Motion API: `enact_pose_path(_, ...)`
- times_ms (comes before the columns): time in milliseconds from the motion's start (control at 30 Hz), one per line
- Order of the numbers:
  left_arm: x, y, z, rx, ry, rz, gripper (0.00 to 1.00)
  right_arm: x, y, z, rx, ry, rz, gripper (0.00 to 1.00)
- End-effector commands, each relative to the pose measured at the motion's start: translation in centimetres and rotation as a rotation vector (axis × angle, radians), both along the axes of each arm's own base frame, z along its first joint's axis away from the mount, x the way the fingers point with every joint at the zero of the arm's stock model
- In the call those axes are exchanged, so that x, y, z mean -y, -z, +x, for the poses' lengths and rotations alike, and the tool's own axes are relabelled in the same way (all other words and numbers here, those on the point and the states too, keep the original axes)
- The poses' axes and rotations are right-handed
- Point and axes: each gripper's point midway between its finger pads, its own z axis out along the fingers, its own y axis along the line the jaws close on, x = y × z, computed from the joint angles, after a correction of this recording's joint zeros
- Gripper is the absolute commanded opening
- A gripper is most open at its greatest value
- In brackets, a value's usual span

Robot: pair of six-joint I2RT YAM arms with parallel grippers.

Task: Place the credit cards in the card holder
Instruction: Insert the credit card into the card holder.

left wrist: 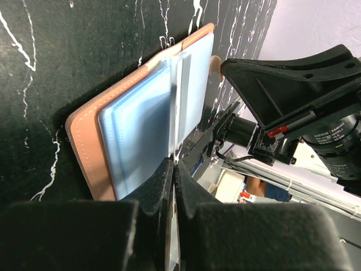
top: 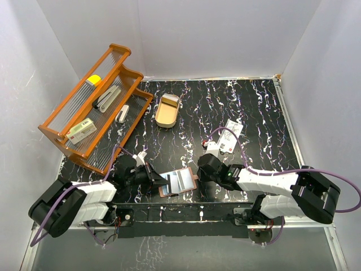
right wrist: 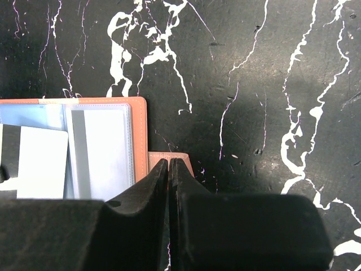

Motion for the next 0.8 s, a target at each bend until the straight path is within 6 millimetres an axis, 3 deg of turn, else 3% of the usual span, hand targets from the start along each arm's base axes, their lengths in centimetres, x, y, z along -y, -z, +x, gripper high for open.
enact_pose_path(0, 0.2, -0.1, 0.2, 0.044, 0.019, -0.006, 0.00, -0.4, -0.8, 0.4, 0.025, 0.014, 0.038, 0.04)
enact_pose_path(367, 0.3, 1.4, 0.6, 0.024, 0.026, 0.035, 0.00, -0.6, -0.7, 0.2, 0.018, 0.011, 0.050, 0.04)
enact_pose_path(767, 0.2, 1.0, 1.2, 0.004, -0.023, 0.040, 0.00, -0.9, -1.1, 0.1, 0.014, 0.005, 0.074, 0.04)
